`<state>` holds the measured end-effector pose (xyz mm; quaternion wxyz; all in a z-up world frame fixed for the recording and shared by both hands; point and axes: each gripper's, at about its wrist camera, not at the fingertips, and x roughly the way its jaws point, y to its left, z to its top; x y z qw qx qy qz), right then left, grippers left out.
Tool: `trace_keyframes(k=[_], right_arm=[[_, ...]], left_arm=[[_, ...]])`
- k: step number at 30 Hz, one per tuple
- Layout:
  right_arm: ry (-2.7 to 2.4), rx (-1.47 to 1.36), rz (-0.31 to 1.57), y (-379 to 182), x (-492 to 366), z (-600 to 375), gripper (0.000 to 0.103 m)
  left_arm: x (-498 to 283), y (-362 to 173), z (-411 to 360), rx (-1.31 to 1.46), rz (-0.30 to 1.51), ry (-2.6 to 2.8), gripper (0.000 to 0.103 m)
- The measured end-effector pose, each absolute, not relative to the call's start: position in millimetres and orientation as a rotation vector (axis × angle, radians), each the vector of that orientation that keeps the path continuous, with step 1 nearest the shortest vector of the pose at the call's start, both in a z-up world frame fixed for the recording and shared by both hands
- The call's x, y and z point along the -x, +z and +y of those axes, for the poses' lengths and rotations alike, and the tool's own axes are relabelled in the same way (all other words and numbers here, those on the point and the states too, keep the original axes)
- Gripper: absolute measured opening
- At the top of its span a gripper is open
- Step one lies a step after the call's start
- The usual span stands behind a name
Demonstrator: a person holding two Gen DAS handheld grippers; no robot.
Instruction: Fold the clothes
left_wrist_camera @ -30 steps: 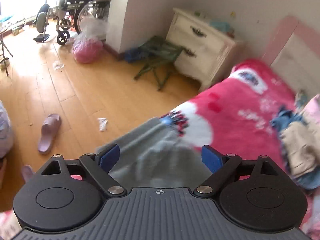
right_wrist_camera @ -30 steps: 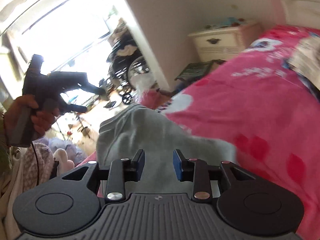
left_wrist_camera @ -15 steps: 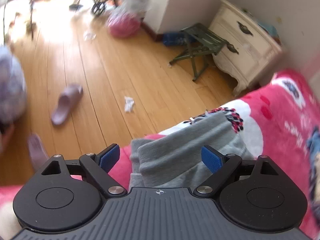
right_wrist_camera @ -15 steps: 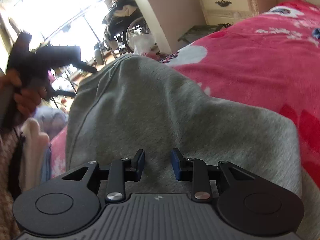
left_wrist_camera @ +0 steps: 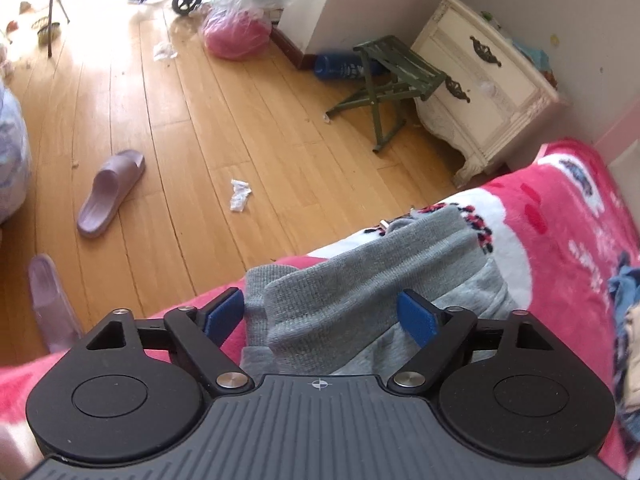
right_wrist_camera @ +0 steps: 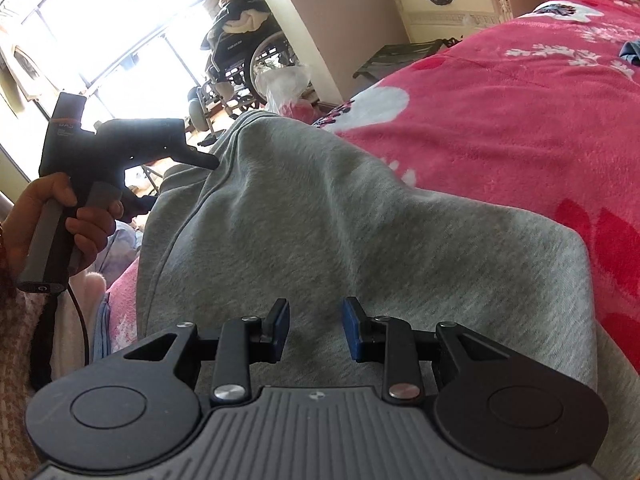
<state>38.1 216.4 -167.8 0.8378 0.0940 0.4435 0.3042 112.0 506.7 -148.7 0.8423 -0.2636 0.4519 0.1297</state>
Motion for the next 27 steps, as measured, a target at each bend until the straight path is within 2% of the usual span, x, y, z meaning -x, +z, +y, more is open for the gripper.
trace_keyframes(k=[4, 9, 12, 17, 20, 27], right_arm=[[0.636, -0.203, 0.939, -167.1, -36.7, 216.6, 0.031], [0.635, -0.191, 0.941, -165.8, -35.8, 218.6, 0.031], [0.632, -0.194, 0.94, -165.9, -35.3, 218.9, 0.031], [0.629, -0.211, 0.913, -159.8, -31.5, 215.5, 0.031], [0.627, -0.223, 0.895, -155.7, -29.1, 213.1, 0.031], [0.619, -0.286, 0.797, -124.0, -11.4, 181.3, 0.032]], left_arm=[[-115.1, -161.4, 519.7, 0.694, 0.983, 0.272, 0.086], [-116.0, -161.7, 511.1, 0.627, 0.972, 0.262, 0.084], [-112.7, -153.7, 506.5, 0.583, 0.941, 0.262, 0.072], [-105.2, -136.3, 499.0, 0.517, 0.879, 0.242, 0.039], [-101.1, -122.2, 487.2, 0.477, 0.843, 0.222, 0.029], [-78.3, -60.6, 428.7, 0.428, 0.716, 0.063, 0.025]])
